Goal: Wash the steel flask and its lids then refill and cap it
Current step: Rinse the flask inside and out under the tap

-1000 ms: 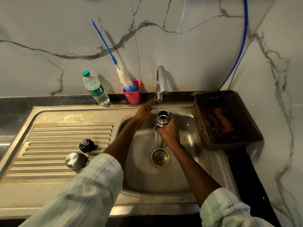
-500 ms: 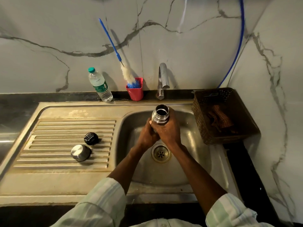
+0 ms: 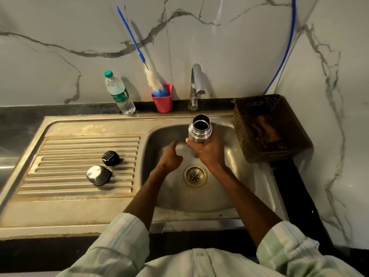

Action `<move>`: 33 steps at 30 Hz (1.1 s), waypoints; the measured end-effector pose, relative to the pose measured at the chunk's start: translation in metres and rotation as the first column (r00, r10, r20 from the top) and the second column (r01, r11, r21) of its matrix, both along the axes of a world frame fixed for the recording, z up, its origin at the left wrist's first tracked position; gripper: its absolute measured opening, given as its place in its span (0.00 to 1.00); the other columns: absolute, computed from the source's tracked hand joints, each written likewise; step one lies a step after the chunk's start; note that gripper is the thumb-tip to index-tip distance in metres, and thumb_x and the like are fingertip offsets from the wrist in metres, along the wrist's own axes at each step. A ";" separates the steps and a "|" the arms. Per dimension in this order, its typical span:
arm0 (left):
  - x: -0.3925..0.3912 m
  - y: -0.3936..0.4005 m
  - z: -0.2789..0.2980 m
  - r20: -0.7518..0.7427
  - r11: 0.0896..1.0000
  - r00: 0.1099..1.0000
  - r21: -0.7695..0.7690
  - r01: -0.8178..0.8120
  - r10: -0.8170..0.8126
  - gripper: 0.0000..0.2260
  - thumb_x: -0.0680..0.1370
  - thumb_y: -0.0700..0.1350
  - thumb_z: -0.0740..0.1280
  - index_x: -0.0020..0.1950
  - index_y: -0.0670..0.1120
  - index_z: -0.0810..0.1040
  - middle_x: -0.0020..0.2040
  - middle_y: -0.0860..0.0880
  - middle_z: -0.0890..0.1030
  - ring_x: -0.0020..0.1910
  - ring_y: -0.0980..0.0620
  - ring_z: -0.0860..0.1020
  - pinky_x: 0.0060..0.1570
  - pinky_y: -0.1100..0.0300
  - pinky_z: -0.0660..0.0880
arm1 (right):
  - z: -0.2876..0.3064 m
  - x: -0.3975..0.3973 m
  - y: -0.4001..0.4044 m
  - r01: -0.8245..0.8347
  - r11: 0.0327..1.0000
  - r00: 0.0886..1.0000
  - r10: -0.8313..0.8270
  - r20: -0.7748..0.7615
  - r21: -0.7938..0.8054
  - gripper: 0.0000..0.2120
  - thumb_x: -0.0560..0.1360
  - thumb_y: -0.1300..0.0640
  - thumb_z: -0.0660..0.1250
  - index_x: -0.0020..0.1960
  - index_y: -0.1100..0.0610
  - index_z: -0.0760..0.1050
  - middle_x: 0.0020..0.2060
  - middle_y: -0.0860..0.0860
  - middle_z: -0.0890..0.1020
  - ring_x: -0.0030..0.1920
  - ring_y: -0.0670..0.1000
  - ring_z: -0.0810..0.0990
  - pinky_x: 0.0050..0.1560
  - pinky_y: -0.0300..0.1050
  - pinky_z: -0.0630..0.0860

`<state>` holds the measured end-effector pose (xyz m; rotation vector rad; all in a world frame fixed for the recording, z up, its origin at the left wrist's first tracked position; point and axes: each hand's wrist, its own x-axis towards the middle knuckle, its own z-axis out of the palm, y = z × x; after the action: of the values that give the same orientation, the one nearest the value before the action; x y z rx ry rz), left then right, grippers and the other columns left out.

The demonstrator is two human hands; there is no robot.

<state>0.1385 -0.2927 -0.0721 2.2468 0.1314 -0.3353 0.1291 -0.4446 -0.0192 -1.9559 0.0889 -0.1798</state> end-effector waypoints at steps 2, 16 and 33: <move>0.000 0.000 0.004 0.023 0.997 0.997 -0.017 -0.077 0.077 0.32 0.74 0.33 0.65 0.79 0.45 0.63 0.74 0.42 0.70 0.73 0.43 0.68 0.71 0.47 0.68 | -0.004 -0.001 0.000 -0.013 0.998 0.998 0.009 -0.067 -0.054 0.29 0.61 0.50 0.79 0.59 0.53 0.75 0.49 0.45 0.83 0.48 0.45 0.81 0.52 0.49 0.81; -0.007 -0.003 0.007 0.095 0.969 0.970 -0.127 -0.209 0.222 0.25 0.75 0.32 0.61 0.73 0.42 0.72 0.68 0.44 0.77 0.65 0.47 0.76 0.59 0.62 0.70 | -0.020 -0.016 0.005 0.073 0.994 0.981 -0.087 -0.173 -0.085 0.33 0.59 0.45 0.79 0.61 0.52 0.74 0.51 0.47 0.84 0.49 0.48 0.82 0.53 0.48 0.80; -0.008 -0.007 0.007 0.084 0.982 0.980 -0.074 -0.174 0.180 0.21 0.76 0.32 0.60 0.69 0.41 0.75 0.65 0.43 0.79 0.65 0.45 0.76 0.61 0.59 0.70 | -0.022 -0.015 0.011 0.132 0.981 0.974 -0.154 -0.165 -0.141 0.33 0.61 0.42 0.77 0.61 0.52 0.74 0.50 0.48 0.84 0.49 0.50 0.82 0.50 0.45 0.78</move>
<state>0.1307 -0.2995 -0.0651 2.1613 0.2668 -0.1404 0.1143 -0.4336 -0.0408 -2.0925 0.3425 -0.1097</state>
